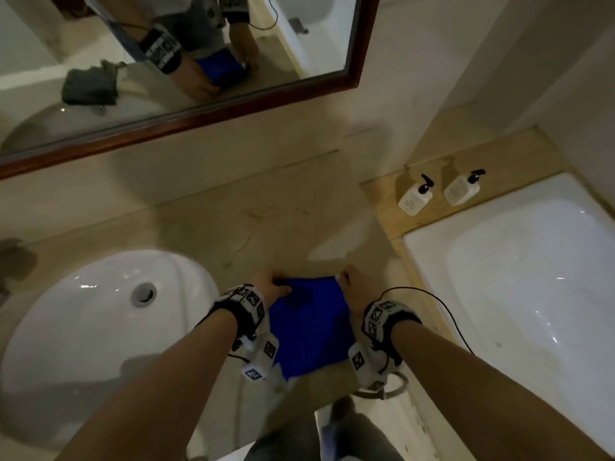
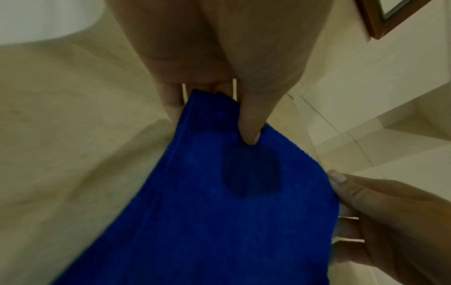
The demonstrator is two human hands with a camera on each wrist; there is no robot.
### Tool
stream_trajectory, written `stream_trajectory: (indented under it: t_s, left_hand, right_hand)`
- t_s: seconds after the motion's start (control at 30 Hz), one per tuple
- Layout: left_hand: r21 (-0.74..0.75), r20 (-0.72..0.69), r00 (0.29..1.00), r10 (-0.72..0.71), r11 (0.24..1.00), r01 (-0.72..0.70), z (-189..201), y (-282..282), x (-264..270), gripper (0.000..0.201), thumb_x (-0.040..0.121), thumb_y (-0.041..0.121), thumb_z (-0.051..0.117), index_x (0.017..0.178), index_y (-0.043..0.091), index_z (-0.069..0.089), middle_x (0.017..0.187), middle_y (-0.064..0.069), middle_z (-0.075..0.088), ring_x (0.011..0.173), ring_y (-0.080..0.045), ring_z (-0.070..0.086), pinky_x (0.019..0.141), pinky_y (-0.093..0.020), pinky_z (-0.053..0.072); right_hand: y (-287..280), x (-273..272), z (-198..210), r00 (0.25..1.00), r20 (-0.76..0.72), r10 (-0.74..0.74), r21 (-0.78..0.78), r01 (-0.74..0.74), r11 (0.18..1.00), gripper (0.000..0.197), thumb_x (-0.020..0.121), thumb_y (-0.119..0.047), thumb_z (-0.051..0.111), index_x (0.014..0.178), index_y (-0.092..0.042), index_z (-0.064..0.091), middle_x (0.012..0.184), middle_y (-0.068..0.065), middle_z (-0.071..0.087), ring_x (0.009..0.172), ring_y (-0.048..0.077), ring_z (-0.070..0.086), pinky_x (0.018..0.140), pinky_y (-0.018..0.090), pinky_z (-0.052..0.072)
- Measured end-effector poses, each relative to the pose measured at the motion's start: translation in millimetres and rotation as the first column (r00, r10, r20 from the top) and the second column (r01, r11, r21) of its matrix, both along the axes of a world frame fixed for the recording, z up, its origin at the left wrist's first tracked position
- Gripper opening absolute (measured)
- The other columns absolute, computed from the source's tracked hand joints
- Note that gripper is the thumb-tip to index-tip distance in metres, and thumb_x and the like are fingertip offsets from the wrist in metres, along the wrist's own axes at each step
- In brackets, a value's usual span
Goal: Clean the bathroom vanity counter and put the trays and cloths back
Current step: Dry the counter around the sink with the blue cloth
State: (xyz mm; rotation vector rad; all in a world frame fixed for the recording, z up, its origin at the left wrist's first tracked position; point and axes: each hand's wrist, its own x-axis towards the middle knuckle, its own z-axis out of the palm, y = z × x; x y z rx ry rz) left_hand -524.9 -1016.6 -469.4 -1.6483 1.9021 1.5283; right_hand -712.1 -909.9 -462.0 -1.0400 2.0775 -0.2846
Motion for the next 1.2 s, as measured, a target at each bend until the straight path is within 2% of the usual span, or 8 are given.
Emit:
stream_trajectory:
  t_s: [0.13, 0.23, 0.37, 0.53, 0.67, 0.77, 1.03, 1.2]
  left_hand:
    - [-0.293, -0.026, 0.999, 0.027, 0.955, -0.033, 2.7, -8.0, -11.3, 0.037, 0.092, 0.018, 0.06, 0.128, 0.013, 0.055, 0.128, -0.008, 0.056, 0.117, -0.028, 0.052, 0.098, -0.029, 0.04]
    - [-0.624, 0.069, 0.998, -0.009, 0.78, 0.05, 9.8, 0.6, -16.7, 0.033, 0.09, 0.018, 0.059, 0.123, 0.016, 0.057, 0.125, -0.007, 0.055, 0.112, -0.027, 0.053, 0.095, -0.033, 0.041]
    - [-0.586, 0.076, 0.996, -0.037, 0.807, 0.075, 6.3, 50.0, -39.8, 0.044, 0.096, 0.022, 0.049, 0.14, 0.016, 0.043, 0.15, -0.007, 0.03, 0.134, -0.027, 0.034, 0.11, -0.037, 0.034]
    - [-0.461, 0.404, 0.912, -0.074, 0.845, 0.272, -27.8, 119.8, -78.6, 0.066, 0.09, 0.055, -0.002, 0.15, 0.028, -0.017, 0.154, 0.006, -0.03, 0.145, -0.019, -0.019, 0.116, -0.042, -0.013]
    - [-0.532, 0.488, 0.866, 0.11, 0.824, 0.196, -47.1, 137.7, -99.6, 0.066, 0.094, 0.052, 0.007, 0.152, 0.024, -0.005, 0.159, 0.002, -0.013, 0.146, -0.02, -0.013, 0.116, -0.047, -0.011]
    - [-0.508, 0.529, 0.84, 0.121, 0.838, 0.199, -49.7, 139.8, -109.1, 0.067, 0.093, 0.052, 0.006, 0.151, 0.023, -0.012, 0.158, 0.001, -0.02, 0.145, -0.02, -0.017, 0.117, -0.048, -0.009]
    - [-0.531, 0.449, 0.888, 0.093, 0.827, 0.182, -46.5, 208.2, -146.4, 0.07, 0.094, 0.052, 0.026, 0.153, 0.018, 0.01, 0.161, -0.006, 0.003, 0.148, -0.026, 0.001, 0.116, -0.055, 0.008]
    - [-0.485, 0.407, 0.913, 0.019, 0.852, 0.199, -44.3, 250.3, -182.0, 0.073, 0.091, 0.05, 0.032, 0.153, 0.016, 0.012, 0.16, -0.01, 0.003, 0.147, -0.03, 0.004, 0.115, -0.057, 0.009]
  right_hand:
    - [-20.7, -14.6, -5.3, 1.0, -0.002, -0.022, -0.091, 0.022, 0.996, 0.024, 0.103, -0.028, 0.038, 0.09, -0.009, 0.045, 0.069, 0.001, 0.049, 0.066, 0.021, 0.049, 0.059, 0.028, 0.035]
    - [-30.1, -33.0, -10.1, 0.998, -0.049, -0.051, -0.2, 0.04, 0.979, 0.025, 0.102, -0.02, 0.04, 0.086, -0.007, 0.054, 0.082, 0.012, 0.061, 0.073, 0.025, 0.056, 0.062, 0.03, 0.04]
    - [-37.3, -74.2, -21.1, 0.989, -0.146, 0.014, -0.142, -0.035, 0.989, 0.025, 0.101, -0.019, 0.036, 0.092, -0.004, 0.054, 0.093, 0.01, 0.057, 0.086, 0.028, 0.056, 0.069, 0.028, 0.036]
    - [-30.4, -114.3, -39.0, 0.85, -0.398, 0.345, -0.12, -0.422, 0.899, 0.048, 0.095, -0.029, 0.039, 0.142, -0.017, 0.038, 0.148, 0.012, 0.033, 0.126, 0.032, 0.037, 0.104, 0.043, 0.035]
    - [-7.7, -128.5, -55.8, 0.739, -0.436, 0.513, -0.129, -0.615, 0.778, 0.065, 0.093, -0.041, 0.022, 0.153, -0.016, 0.017, 0.16, 0.011, 0.009, 0.145, 0.03, 0.015, 0.114, 0.051, 0.024]
    - [-3.7, -136.0, -63.1, 0.749, -0.38, 0.542, -0.161, -0.631, 0.759, 0.066, 0.095, -0.042, 0.022, 0.153, -0.018, 0.003, 0.161, 0.007, -0.004, 0.148, 0.026, -0.001, 0.117, 0.05, 0.019]
    - [0.2, -136.6, -67.5, 0.724, -0.4, 0.562, -0.142, -0.655, 0.742, 0.067, 0.096, -0.045, 0.018, 0.153, -0.017, -0.005, 0.16, 0.008, -0.014, 0.147, 0.025, -0.011, 0.119, 0.049, 0.013]
    - [2.8, -143.1, -68.8, 0.823, -0.232, 0.519, -0.27, -0.567, 0.778, 0.066, 0.095, -0.043, 0.018, 0.153, -0.017, 0.003, 0.161, 0.007, -0.008, 0.148, 0.025, -0.006, 0.119, 0.049, 0.01]
